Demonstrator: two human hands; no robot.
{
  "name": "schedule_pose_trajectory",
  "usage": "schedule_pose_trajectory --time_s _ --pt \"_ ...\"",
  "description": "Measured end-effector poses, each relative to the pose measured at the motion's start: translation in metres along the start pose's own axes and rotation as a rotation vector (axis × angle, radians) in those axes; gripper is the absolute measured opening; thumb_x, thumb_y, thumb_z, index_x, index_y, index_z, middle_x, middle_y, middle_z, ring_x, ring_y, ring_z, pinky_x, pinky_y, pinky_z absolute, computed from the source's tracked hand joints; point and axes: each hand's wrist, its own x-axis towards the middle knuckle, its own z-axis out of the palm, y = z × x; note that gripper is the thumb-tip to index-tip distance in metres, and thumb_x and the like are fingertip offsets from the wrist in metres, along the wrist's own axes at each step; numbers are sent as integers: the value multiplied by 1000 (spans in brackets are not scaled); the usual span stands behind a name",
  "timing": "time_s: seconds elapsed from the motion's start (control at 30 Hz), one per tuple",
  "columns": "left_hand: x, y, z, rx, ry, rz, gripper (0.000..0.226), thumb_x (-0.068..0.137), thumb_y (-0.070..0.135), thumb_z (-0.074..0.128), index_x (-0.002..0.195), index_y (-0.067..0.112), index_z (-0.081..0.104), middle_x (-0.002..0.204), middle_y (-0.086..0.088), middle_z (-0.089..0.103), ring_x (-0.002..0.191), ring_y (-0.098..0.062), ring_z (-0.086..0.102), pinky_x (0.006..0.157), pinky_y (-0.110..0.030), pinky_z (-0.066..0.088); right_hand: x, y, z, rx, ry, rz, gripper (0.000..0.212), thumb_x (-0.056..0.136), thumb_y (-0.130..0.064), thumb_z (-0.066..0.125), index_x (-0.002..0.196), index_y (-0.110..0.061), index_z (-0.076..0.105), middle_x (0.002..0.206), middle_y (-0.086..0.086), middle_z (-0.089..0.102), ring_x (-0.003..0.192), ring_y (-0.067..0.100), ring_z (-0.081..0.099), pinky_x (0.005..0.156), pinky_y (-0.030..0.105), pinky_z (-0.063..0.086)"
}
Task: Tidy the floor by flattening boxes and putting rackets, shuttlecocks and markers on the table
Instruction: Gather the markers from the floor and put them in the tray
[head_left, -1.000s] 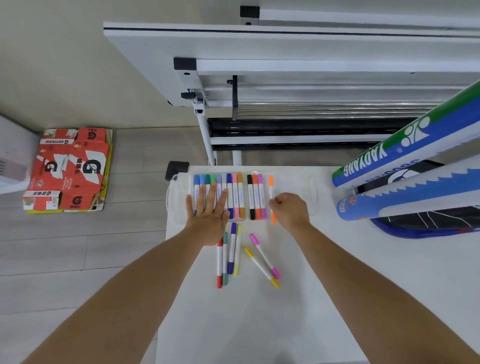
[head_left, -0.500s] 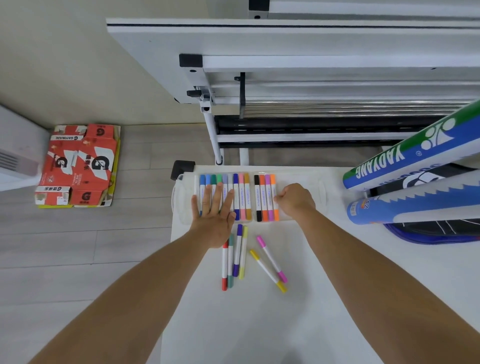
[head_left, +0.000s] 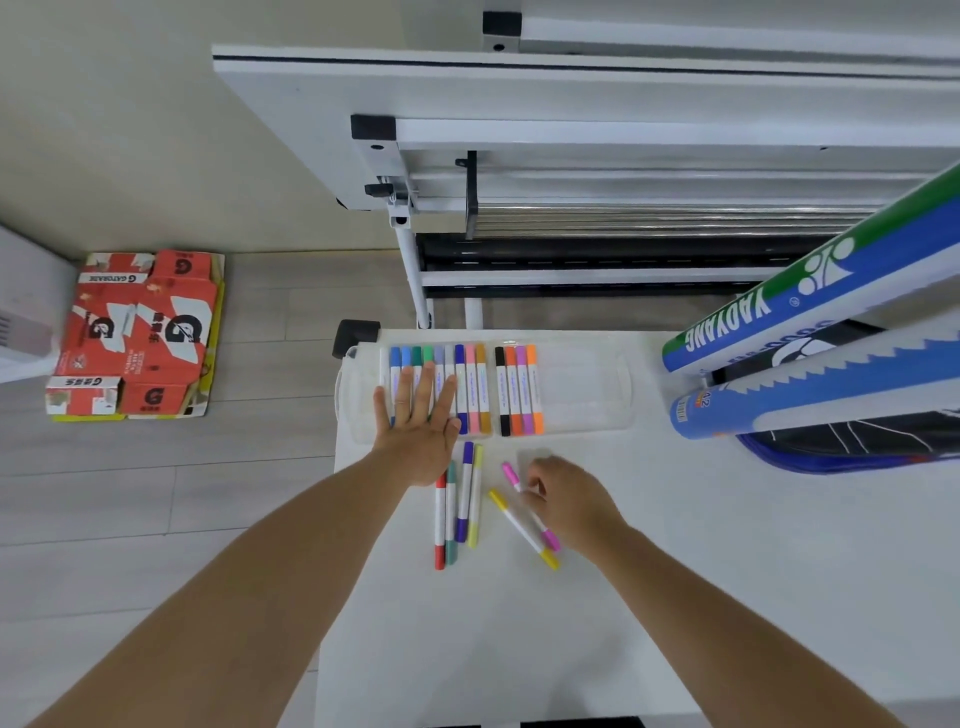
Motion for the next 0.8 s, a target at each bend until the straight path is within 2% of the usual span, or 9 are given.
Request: schedule_pose_trajectory --time_s 0.13,0.3,0.37,0.47,0.53,0.63,0.8 --pt "-1 -2 1 -4 11 13 64 104 52 5 142 33 -43 145 -1 -55 135 -30 -48 114 -63 -15 -15 9 24 -29 -14 50 23 89 -40 54 78 -21 47 82 -4 49 70 18 49 58 27 35" --pt "0 -2 1 -3 5 14 63 104 51 4 142 33 -43 146 -1 -55 135 -30 -48 114 -63 -16 -14 10 33 25 20 161 34 88 -44 52 64 -23 40 73 -6 48 63 16 48 48 27 31" --pt "0 -1 1 3 2 12 63 104 51 5 141 34 -43 146 -1 -55 135 -30 -48 114 -62 -16 -8 9 22 109 59 189 35 87 -43 51 62 -20 43 68 -3 52 62 17 54 48 30 38" --pt "0 0 0 12 -11 16 63 104 51 5 141 33 -43 146 -1 -54 135 -29 -48 114 -62 -16 7 13 -1 283 162 265 30 86 -41 55 72 -16 59 71 -2 63 68 18 60 63 33 50" --pt "0 -1 0 14 -5 18 63 104 51 4 141 33 -43 146 -1 -54 135 -30 -47 114 -62 -16 21 18 -14 357 232 297 27 87 -38 59 75 -14 60 72 -1 64 69 18 60 63 30 49" --pt "1 -2 2 15 9 20 64 104 52 5 141 33 -44 146 -2 -54 135 -30 -48 115 -62 -16 45 22 -32 384 279 322 23 89 -28 57 73 -11 55 66 0 59 64 17 56 52 22 40" --pt "3 -1 3 24 18 20 64 104 52 5 140 33 -44 145 -1 -55 135 -30 -48 114 -62 -17 79 17 -50 337 218 409 33 93 -31 59 66 -15 50 60 0 52 55 13 51 49 23 35"
